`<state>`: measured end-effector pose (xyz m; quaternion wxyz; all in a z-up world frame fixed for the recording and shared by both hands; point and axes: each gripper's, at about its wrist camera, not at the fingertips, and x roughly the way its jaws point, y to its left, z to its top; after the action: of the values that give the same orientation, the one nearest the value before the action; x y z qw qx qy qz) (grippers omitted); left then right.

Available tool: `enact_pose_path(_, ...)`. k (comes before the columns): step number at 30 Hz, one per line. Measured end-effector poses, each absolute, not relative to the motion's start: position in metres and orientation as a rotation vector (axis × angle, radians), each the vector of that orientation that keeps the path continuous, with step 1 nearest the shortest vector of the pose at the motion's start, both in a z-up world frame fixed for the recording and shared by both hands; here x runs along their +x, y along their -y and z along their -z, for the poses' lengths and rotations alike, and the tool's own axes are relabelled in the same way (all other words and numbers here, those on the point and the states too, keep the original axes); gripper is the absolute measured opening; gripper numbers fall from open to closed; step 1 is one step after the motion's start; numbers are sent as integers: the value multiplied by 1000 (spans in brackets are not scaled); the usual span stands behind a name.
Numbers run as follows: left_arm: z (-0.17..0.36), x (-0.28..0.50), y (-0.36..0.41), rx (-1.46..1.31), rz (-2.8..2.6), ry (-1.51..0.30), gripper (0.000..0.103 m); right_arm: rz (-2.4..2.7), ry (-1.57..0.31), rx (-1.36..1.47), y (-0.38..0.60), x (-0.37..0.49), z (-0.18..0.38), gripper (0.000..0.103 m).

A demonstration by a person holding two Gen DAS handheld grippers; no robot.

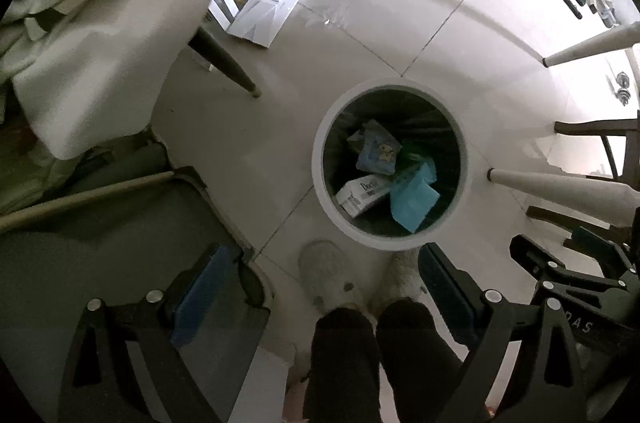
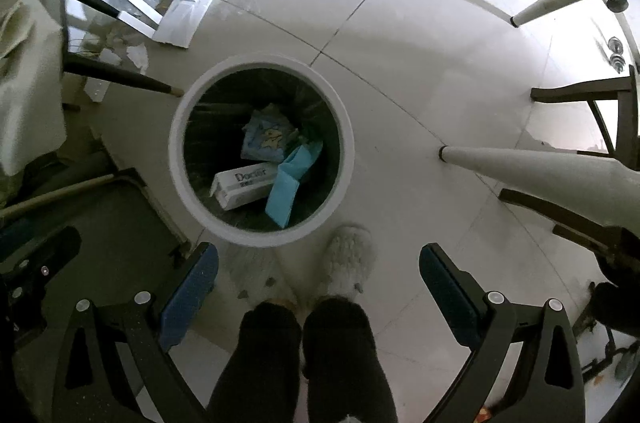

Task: Collect trash
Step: 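Swing both tools back up toward the table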

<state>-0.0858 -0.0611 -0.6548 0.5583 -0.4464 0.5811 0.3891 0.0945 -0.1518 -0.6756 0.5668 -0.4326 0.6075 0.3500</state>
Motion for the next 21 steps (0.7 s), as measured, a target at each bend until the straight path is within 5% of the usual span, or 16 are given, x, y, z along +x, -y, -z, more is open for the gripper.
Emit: enact_pose_path(21, 413, -95, 63, -883, -991, -1299, 97, -859, -1458, -803, 153, 72, 394, 102)
